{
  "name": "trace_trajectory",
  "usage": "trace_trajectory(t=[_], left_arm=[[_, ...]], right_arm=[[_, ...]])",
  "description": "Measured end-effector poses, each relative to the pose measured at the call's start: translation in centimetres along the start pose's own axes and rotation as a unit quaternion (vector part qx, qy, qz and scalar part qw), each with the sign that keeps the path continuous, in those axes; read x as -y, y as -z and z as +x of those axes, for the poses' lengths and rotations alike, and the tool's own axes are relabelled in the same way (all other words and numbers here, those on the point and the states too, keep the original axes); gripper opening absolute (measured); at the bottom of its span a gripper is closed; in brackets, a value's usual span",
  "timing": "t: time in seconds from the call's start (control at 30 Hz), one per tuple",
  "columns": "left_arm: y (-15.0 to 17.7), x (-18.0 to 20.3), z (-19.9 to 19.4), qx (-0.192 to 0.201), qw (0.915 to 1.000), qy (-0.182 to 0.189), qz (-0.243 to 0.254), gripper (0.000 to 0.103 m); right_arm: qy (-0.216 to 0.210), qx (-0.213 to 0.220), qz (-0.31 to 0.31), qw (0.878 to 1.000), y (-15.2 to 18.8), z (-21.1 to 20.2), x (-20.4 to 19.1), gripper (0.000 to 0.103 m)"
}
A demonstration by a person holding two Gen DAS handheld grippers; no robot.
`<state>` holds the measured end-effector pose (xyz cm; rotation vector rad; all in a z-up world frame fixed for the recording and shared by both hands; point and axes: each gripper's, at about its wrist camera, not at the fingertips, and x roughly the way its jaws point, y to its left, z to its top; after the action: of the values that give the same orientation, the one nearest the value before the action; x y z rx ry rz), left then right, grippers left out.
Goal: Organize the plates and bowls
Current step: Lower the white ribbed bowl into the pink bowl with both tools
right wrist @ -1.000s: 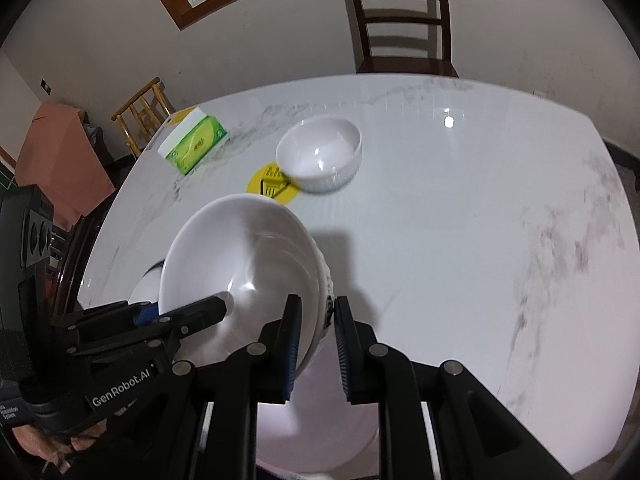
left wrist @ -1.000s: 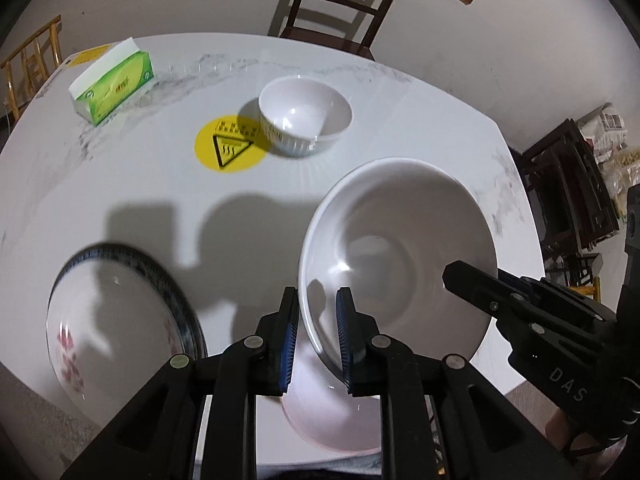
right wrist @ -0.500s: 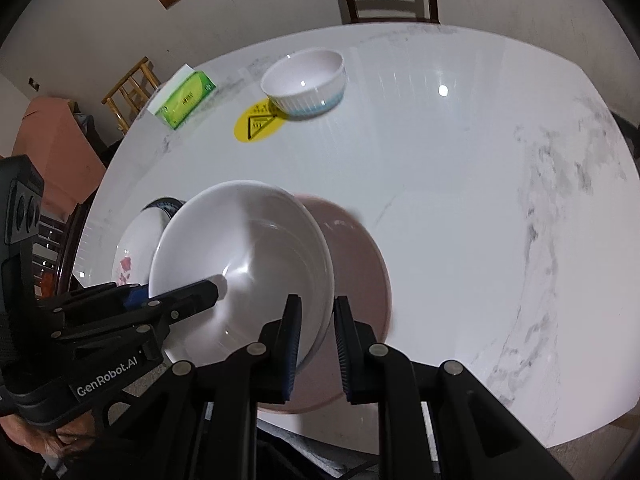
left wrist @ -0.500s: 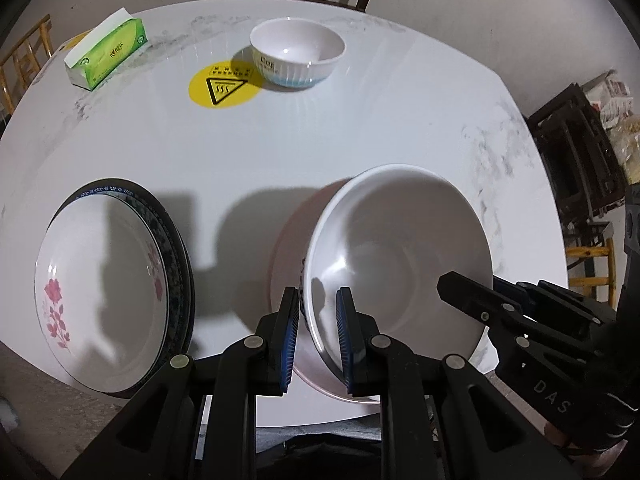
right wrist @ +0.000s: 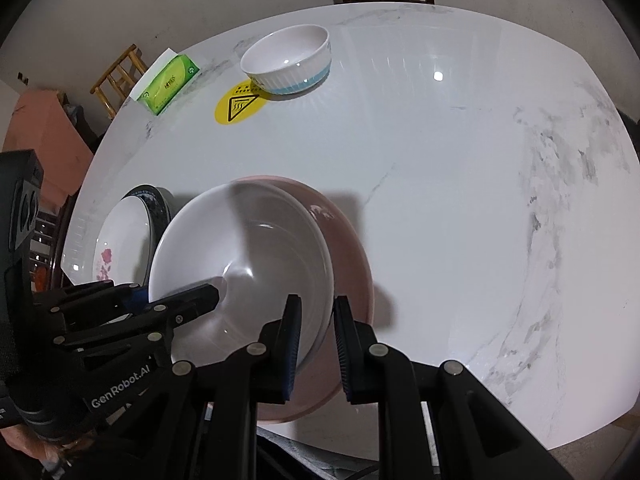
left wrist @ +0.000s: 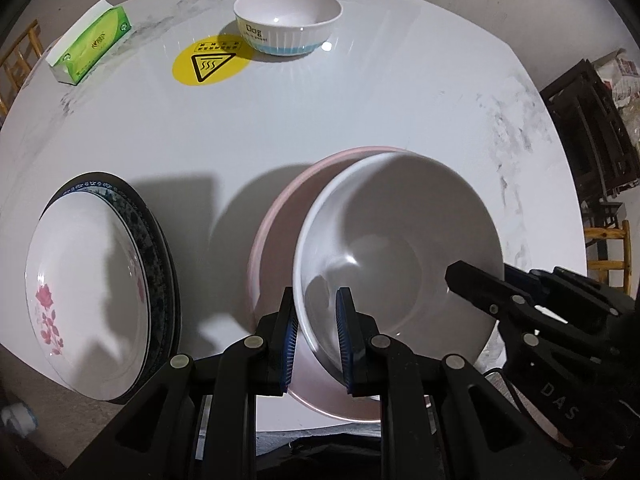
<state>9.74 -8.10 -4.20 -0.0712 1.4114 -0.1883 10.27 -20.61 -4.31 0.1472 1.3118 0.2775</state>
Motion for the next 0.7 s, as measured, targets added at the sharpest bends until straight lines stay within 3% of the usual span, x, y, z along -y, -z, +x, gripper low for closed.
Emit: trace_trajectory(t=[0.37,0.7], left_arm=[[-0.3,0.0,0.8,-0.02,0.9998,-0.004,-0.005,0.019],[-0.8,-1.1,0.7,-0.032,0.9987,0.024,-0.032,0.025]], right_arm=[[0.041,-0.015,-0.039,0.998,-0.7,0.7,-1.4,0.019],[0.056,-0.016,-0.051,0.997,-0.7,0.8,-2.0,0.02]])
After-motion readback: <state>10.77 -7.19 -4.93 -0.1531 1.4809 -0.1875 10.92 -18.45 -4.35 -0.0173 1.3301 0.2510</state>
